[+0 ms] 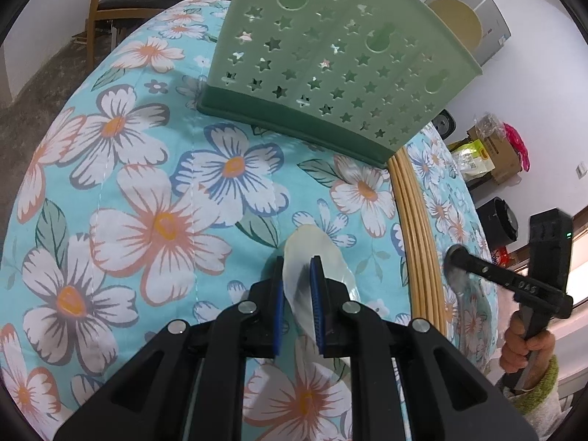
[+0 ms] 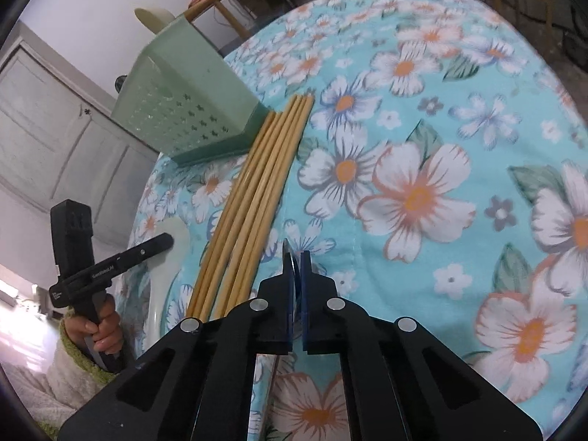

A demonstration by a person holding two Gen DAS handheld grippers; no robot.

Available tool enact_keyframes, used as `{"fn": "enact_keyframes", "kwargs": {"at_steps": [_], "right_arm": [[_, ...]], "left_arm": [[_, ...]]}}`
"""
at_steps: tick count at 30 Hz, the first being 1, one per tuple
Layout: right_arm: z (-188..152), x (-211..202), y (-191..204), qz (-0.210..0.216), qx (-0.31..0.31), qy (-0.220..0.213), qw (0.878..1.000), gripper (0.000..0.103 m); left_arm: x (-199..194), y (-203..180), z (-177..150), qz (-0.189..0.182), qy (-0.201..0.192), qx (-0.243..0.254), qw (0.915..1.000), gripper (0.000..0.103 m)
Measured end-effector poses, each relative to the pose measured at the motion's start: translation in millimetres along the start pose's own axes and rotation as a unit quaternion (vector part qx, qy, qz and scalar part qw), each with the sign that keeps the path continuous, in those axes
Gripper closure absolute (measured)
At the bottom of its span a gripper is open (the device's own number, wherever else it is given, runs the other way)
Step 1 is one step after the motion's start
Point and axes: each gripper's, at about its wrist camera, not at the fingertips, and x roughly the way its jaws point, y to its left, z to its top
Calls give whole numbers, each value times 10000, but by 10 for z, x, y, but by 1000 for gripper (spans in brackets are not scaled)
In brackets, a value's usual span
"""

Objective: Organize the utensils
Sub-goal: 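Lift the white spoon with the left gripper while the right lifts the metal spoon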

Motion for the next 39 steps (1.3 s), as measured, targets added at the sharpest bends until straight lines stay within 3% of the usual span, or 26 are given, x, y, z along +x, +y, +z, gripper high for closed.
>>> {"fn": "enact_keyframes", "kwargs": {"at_steps": [5, 11, 16, 19, 23, 26, 27, 30, 35, 39], "right_arm": [[63, -288, 141, -198, -203, -474, 9985, 102], [151, -680, 286, -393, -428, -1142, 9918, 102], [249, -957, 333, -340, -457, -1592, 9856, 102], [299, -1105, 352, -300, -478, -1808, 9819, 102], [318, -1202, 336, -237, -443, -1916, 9802, 102], [304, -1189, 293, -216, -354, -1887, 9812, 102], [297, -1195, 283, -212, -330, -1880, 9814, 102], [268, -1220, 256, -176, -256, -1859, 9821, 102], [210, -1271, 261, -232, -215, -1837, 9825, 102], [184, -1300, 276, -296, -193, -1824, 9826, 101]], "left_arm": [[-103, -60, 58, -10, -65, 83, 9999, 98], [-418, -171, 171, 29, -397, 207, 9990, 100], [-897, -292, 314, -16, -930, 323, 9951, 100], [-1283, -399, 477, -13, -1452, 430, 9885, 100], [-1825, -540, 758, 83, -2474, 526, 9675, 100], [-2099, -640, 958, 294, -3319, 519, 9414, 100], [-2184, -644, 1027, 275, -3690, 486, 9277, 100], [-2224, -605, 1182, 396, -4323, 403, 9000, 100], [-1995, -419, 1444, 522, -4617, 214, 8852, 100], [-1701, -331, 1604, 743, -4629, 282, 8829, 100]]}}
